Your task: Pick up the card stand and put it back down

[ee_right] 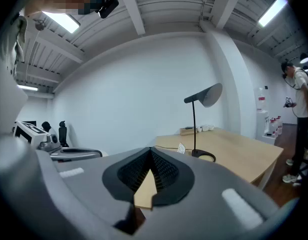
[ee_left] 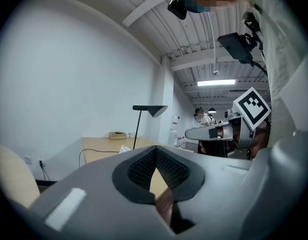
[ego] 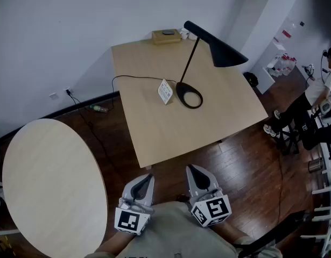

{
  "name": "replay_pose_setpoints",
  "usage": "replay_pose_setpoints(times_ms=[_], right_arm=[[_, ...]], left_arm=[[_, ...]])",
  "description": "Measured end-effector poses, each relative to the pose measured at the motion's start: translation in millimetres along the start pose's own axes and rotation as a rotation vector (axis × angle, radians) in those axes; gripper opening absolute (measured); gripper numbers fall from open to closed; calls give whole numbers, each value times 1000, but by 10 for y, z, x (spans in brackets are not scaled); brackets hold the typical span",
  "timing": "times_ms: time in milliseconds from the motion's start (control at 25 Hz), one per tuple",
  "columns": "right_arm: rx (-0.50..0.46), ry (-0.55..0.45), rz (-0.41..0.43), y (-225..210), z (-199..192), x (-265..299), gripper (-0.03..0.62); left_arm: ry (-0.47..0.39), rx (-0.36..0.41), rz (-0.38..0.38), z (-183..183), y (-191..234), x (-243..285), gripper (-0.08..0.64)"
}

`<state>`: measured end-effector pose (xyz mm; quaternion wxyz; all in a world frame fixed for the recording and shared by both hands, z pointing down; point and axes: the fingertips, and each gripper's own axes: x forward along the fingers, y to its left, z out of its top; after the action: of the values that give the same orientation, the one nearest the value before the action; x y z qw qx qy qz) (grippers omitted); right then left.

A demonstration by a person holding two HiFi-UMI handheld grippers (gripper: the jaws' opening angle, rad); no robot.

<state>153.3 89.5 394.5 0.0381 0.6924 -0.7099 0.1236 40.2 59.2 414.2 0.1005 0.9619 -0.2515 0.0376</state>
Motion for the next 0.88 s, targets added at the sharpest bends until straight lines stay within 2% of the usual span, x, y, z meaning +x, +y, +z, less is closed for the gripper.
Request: replay_pose_setpoints(times_ms=[200,440,760,880], right_arm=[[19,-29,-35,97,24,345,0],[26,-42,-46,-146,127,740,0],[-7,-23,60,-785,271,1625,0],[-25,-5,105,-1055,310,2015,0]], left_arm=[[-6,24,5,12,465,-16,3],[-12,20,47,59,732,176,3],[-45,39,236,268,1154,806,3],[-26,34,305,319,1275,1088,3]])
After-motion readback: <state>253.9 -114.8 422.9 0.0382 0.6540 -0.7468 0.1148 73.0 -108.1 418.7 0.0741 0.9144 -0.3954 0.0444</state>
